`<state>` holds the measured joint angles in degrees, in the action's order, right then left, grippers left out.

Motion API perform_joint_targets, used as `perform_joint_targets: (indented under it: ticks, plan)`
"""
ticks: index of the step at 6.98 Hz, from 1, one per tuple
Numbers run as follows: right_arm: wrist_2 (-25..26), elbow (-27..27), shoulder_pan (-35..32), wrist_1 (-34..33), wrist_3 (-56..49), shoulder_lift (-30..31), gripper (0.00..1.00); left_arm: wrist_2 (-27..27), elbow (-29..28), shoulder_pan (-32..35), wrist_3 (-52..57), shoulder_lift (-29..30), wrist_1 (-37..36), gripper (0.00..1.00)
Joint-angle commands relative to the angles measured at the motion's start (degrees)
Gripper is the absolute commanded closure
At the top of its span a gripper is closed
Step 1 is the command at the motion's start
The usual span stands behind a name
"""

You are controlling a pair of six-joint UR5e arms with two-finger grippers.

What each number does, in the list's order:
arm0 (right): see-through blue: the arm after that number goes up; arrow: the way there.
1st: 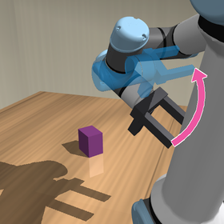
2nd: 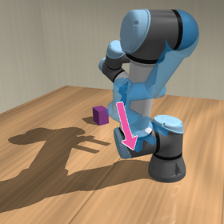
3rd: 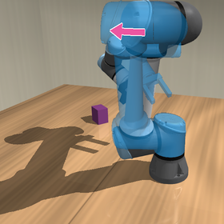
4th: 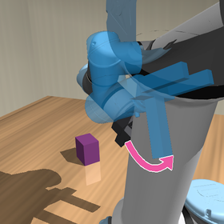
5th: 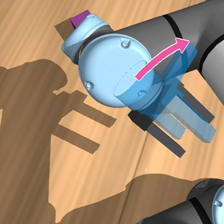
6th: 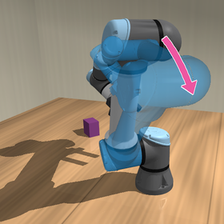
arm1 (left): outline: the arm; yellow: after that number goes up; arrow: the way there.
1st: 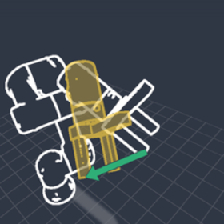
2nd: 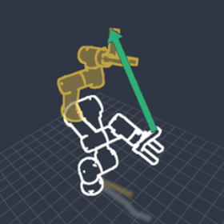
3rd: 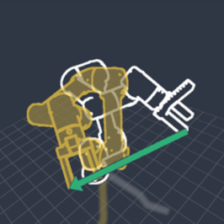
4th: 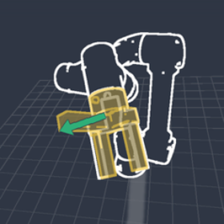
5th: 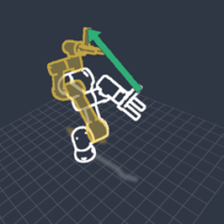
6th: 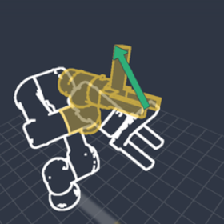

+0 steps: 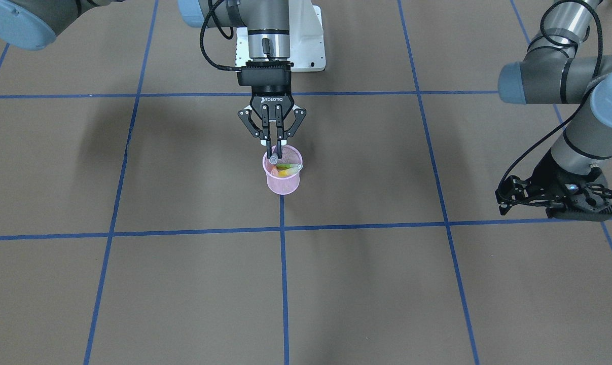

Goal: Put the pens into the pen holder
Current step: 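Lower the purple pen into the cup and open the right gripper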

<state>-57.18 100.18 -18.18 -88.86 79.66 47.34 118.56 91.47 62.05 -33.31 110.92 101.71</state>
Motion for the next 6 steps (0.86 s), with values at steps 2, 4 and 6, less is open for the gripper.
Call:
perform_joint_targets:
  ticks: [2,4,6]
  plan:
    - [1.98,-2.43,0.61,0.0,-0.12,-0.32,1.0,0.0,-1.55,-0.08,0.0,0.0,1.2,0.01]
    - [2.07,-2.71,1.48,0.0,-0.03,-0.41,1.0,0.0,-3.48,0.0,0.0,0.09,3.75,0.01]
    - [2.07,-2.71,1.57,0.0,-0.03,-0.93,0.01,0.0,-3.49,0.35,0.0,0.18,3.93,0.01]
